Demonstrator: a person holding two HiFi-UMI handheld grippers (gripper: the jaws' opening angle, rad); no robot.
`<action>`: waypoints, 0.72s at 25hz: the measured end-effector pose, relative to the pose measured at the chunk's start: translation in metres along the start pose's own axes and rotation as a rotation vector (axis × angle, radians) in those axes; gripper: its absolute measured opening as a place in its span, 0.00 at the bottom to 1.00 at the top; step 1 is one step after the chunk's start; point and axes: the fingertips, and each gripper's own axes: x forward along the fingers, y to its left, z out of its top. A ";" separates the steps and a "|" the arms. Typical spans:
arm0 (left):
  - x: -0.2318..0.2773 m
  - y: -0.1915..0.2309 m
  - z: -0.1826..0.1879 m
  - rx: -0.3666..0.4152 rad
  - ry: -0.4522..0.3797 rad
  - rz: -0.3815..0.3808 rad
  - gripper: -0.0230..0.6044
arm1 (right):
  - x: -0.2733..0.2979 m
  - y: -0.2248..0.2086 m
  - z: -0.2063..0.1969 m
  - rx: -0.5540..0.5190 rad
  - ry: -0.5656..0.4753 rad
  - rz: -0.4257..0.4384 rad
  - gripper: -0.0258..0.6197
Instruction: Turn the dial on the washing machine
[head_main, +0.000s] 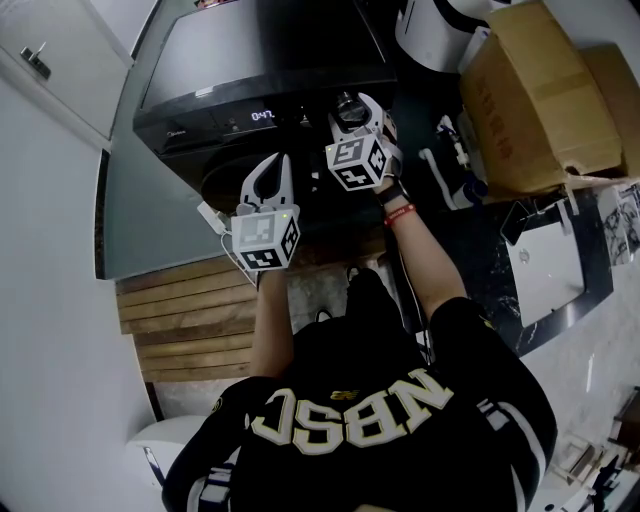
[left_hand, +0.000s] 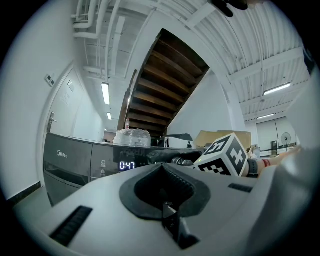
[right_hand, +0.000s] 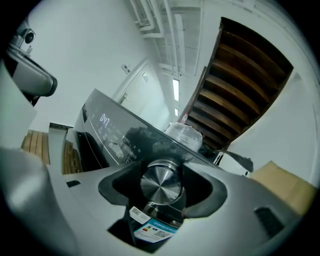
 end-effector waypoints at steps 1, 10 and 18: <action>0.000 0.000 0.000 0.000 -0.001 0.000 0.06 | 0.000 0.000 0.000 -0.001 0.000 0.000 0.45; 0.000 0.002 0.001 -0.003 -0.005 0.005 0.06 | 0.001 0.000 0.001 0.042 0.003 0.004 0.45; 0.000 0.002 0.002 -0.007 -0.008 0.007 0.06 | 0.000 -0.004 0.000 0.136 -0.002 0.005 0.45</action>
